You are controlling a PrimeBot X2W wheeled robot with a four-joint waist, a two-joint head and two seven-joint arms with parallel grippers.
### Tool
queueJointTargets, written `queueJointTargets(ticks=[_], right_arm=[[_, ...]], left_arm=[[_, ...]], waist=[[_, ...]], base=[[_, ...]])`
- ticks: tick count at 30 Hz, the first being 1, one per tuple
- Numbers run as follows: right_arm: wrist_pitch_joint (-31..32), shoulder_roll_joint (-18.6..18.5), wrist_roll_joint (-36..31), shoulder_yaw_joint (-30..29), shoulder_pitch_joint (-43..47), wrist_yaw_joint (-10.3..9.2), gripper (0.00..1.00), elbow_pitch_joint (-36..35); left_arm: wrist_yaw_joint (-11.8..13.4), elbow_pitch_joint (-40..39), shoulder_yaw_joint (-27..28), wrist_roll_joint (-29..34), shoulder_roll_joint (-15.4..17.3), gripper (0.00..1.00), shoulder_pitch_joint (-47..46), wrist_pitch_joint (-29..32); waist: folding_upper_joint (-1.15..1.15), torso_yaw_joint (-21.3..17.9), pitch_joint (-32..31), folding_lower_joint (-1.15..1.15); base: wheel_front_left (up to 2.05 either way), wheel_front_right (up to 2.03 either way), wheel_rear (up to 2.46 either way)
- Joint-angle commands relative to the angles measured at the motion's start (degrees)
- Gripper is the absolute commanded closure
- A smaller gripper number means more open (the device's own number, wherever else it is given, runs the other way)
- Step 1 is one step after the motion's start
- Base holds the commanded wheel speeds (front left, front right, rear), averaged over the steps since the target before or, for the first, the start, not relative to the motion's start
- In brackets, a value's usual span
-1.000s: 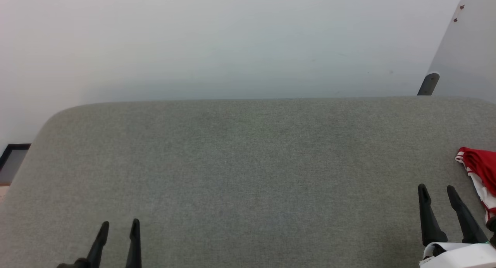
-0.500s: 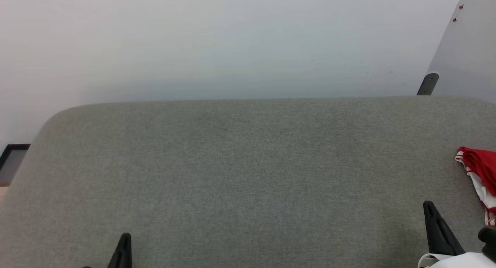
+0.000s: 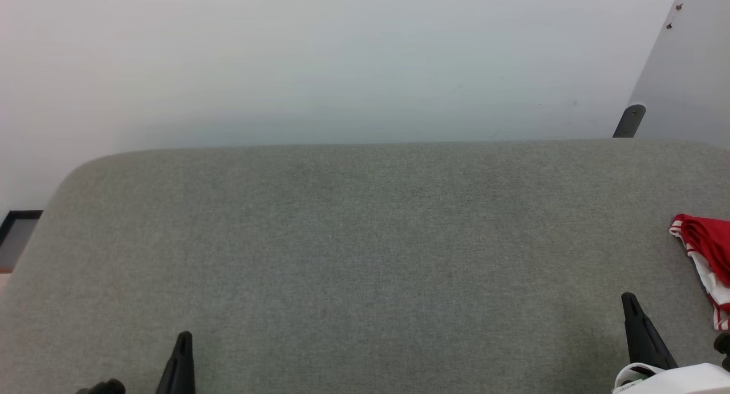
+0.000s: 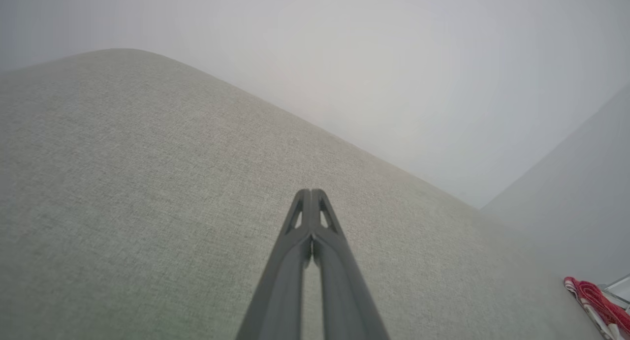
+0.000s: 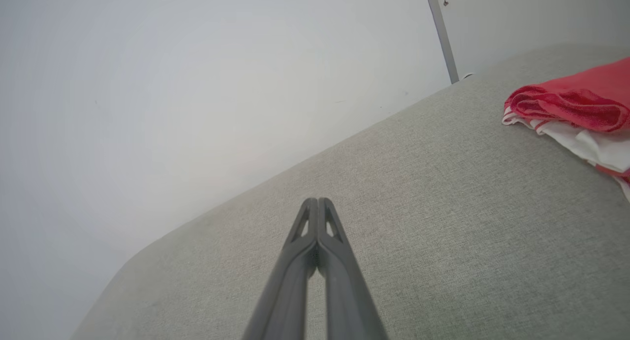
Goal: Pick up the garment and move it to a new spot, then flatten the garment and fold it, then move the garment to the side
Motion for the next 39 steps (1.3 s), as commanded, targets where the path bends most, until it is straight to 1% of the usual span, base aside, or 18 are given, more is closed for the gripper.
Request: queueJointTargets(ticks=[1, 23, 39], right_arm=[[0.31, -0.18, 1.96, -0.47, -1.61, -0.01, 1.0, -0.5], [3.01, 0.66, 17.92, -1.18, -4.05, -0.02, 1.0, 1.98], [4.6, 1.12, 26.8, -1.61, -5.36, -0.02, 1.0, 3.4]], left_arm=[[-0.03, -0.53, 0.38, -2.02, 0.23, 1.0, -1.54, 0.31], [-0.07, 1.09, 0.91, -19.03, -0.81, 1.0, -5.27, 5.19], [-0.09, 2.0, 1.2, -28.53, -1.37, 1.0, -7.32, 7.98]], waist=[[0.0, -0.01, 0.03, 0.0], [0.0, -0.2, 0.54, 0.0], [0.0, -0.33, 0.88, 0.0]], base=[[0.0, 0.0, 0.0], [0.0, 0.0, 0.0], [0.0, 0.0, 0.0]])
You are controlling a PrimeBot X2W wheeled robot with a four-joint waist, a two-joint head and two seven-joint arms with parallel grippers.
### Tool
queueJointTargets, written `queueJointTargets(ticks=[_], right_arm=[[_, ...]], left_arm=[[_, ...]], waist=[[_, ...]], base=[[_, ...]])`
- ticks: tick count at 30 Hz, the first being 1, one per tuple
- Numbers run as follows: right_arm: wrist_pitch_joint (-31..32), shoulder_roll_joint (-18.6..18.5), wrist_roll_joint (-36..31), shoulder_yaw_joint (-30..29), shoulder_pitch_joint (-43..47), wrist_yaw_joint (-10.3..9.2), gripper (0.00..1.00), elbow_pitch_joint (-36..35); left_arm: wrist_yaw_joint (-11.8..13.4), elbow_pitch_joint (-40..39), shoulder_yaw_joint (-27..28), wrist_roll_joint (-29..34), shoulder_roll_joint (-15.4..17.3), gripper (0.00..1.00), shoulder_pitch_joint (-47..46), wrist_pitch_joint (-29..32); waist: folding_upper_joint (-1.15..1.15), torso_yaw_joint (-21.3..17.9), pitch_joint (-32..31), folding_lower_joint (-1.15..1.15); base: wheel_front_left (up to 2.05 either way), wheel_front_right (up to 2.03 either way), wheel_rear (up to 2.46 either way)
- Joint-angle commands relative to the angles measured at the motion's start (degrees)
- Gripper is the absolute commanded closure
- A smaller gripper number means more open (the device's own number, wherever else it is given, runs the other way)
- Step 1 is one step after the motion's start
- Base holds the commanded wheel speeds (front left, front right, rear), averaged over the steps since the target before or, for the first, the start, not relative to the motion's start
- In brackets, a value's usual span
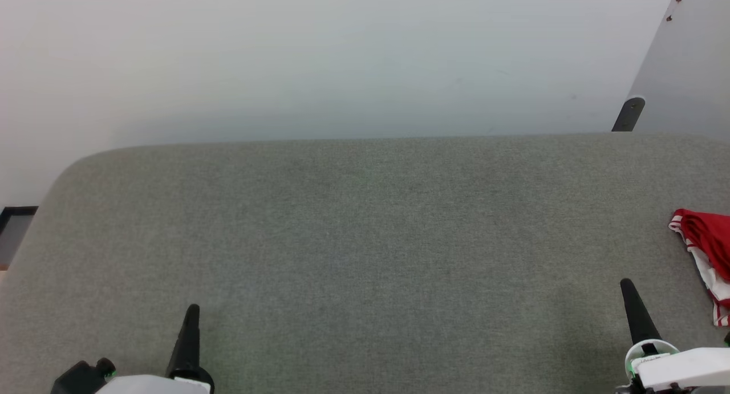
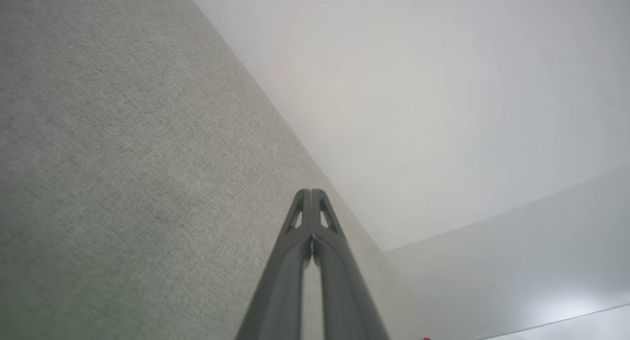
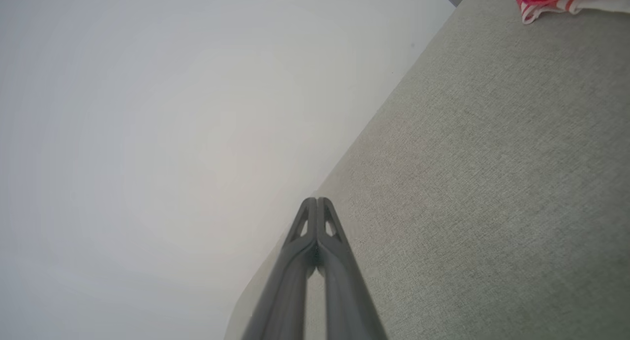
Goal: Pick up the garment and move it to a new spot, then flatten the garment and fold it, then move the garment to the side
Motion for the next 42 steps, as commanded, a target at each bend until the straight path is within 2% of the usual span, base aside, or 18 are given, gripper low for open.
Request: queueJointTargets(ticks=[1, 42], right_arm=[[0.17, 0.04, 0.9, -0.21, -1.36, -0.01, 1.0, -0.35], [3.48, 1.02, 19.81, -1.1, -4.15, -0.01, 1.0, 2.73]], left_arm=[[-0.11, -0.43, 0.21, -1.1, 0.15, 1.0, -1.27, 0.25], [-0.18, 1.6, 0.86, -21.17, -1.15, 1.0, -5.58, 6.02]], waist=[[0.0, -0.01, 0.01, 0.0], [0.0, -0.36, 0.97, 0.0]], base=[[0.0, 0.0, 0.0], [0.0, 0.0, 0.0]])
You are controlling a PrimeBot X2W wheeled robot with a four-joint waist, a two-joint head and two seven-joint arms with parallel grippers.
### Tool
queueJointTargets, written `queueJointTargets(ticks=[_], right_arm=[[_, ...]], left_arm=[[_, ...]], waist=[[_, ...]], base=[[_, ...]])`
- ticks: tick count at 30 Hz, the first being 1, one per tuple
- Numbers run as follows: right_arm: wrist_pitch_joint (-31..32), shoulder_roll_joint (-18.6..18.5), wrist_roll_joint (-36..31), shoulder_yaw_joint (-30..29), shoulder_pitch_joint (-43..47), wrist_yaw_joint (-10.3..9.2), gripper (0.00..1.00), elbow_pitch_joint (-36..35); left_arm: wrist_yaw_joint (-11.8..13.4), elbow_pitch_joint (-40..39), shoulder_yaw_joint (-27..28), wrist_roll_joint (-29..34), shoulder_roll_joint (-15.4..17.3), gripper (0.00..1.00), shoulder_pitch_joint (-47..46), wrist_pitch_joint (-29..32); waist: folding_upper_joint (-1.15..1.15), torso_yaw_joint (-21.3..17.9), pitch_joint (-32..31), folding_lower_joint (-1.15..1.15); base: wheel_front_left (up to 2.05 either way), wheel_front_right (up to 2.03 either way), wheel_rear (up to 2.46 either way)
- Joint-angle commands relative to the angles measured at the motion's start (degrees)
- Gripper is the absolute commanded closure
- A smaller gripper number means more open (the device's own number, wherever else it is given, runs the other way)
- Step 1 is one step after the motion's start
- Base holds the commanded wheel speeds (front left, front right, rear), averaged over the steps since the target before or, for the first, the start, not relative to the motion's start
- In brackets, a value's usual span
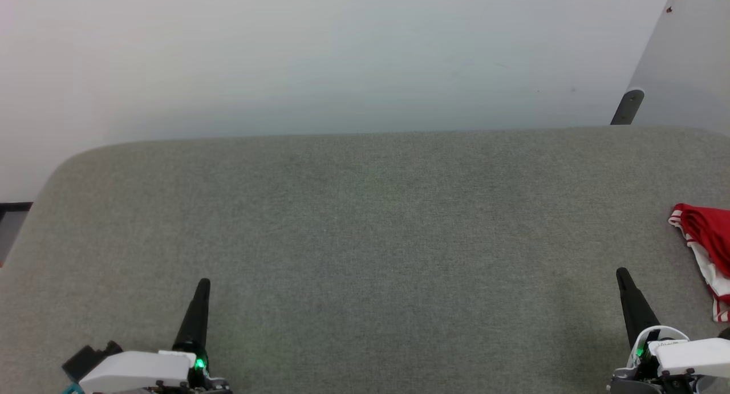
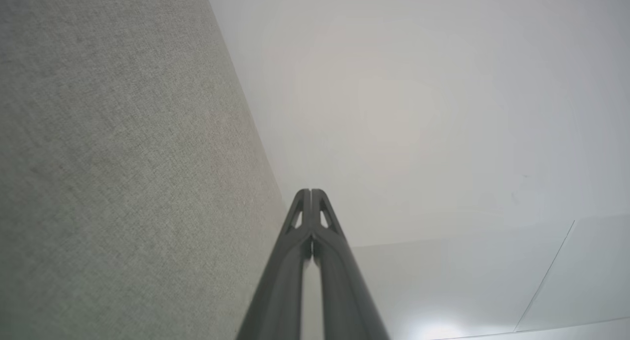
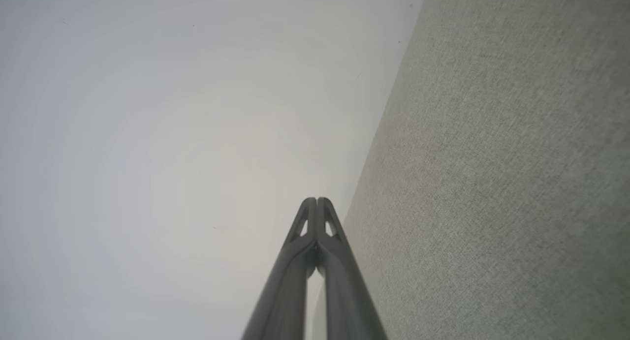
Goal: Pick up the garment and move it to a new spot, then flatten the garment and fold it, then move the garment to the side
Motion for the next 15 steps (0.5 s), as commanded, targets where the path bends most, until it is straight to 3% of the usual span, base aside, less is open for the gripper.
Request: queueJointTargets(ticks=[1, 15], right_arm=[[0.29, 0.08, 1.2, -0.21, -1.16, 0.03, 1.0, -0.02], [1.15, 0.38, 6.09, -0.42, -1.78, 0.02, 1.0, 0.83]], left_arm=[[-0.18, -0.1, 0.24, -0.98, -0.09, 1.0, -0.94, 0.23], [-0.2, 0.48, 0.41, -6.48, -0.45, 1.0, -2.11, 1.77]], waist=[[0.0, -0.01, 0.03, 0.0], [0.0, -0.13, 0.35, 0.0]], base=[[0.0, 0.0, 0.0], [0.0, 0.0, 0.0]])
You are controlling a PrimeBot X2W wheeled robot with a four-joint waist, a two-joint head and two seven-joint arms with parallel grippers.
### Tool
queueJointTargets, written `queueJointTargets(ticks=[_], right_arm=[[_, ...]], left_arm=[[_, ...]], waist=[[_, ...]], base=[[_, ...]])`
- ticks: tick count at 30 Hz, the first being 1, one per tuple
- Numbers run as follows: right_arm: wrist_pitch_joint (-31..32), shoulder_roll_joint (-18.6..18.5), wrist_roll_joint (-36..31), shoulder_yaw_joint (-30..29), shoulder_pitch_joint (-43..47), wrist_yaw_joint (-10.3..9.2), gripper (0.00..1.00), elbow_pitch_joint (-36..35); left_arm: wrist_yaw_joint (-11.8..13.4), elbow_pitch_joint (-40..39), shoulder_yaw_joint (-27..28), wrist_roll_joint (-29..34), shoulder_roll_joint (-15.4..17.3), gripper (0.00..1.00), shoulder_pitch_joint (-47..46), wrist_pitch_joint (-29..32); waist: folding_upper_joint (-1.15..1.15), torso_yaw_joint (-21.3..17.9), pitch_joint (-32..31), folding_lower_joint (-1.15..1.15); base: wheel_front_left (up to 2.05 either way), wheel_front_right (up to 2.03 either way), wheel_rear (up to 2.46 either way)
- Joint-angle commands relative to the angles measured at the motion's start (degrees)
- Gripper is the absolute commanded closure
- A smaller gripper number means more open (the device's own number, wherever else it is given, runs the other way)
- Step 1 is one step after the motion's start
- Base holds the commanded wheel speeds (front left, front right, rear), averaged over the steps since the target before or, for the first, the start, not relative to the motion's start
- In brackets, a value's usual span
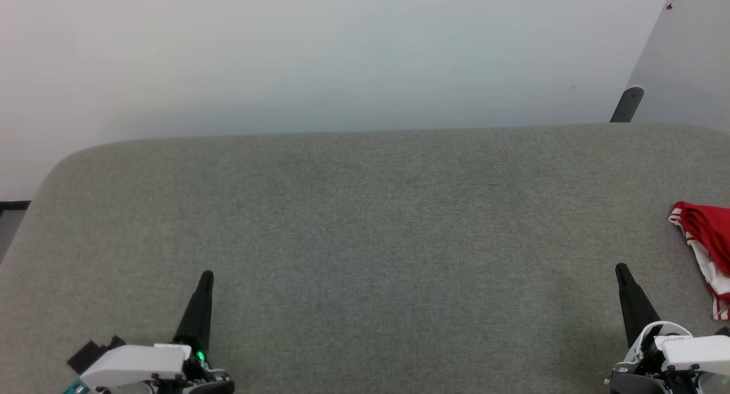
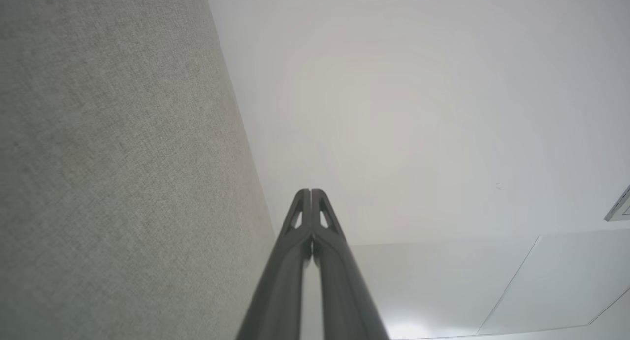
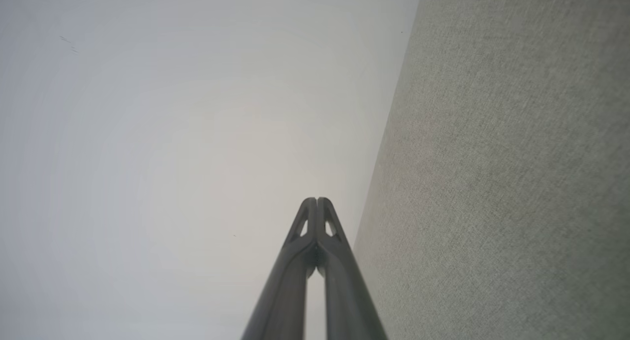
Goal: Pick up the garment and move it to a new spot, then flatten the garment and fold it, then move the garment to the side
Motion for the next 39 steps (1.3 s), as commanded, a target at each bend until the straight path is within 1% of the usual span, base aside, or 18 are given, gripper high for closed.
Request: queueJointTargets(ticks=[1, 12, 39], right_arm=[[0.26, 0.17, 0.88, -0.14, -0.84, 0.02, 1.0, 0.1], [0.81, 0.4, 4.44, -0.29, -1.46, 0.02, 1.0, 0.67], [0.78, 0.38, 4.25, -0.23, -1.07, 0.02, 1.0, 0.64]], left_arm=[[-0.2, 0.02, 0.22, -1.02, -0.15, 1.0, -0.88, 0.18], [-0.22, 0.45, 0.34, -4.79, -0.38, 1.0, -1.66, 1.33], [-0.22, 0.42, 0.29, -4.66, -0.35, 1.0, -1.6, 1.25]], waist=[[0.0, -0.01, 0.03, 0.0], [0.0, -0.11, 0.28, 0.0], [0.0, -0.11, 0.28, 0.0]], base=[[0.0, 0.0, 0.0], [0.0, 0.0, 0.0], [0.0, 0.0, 0.0]])
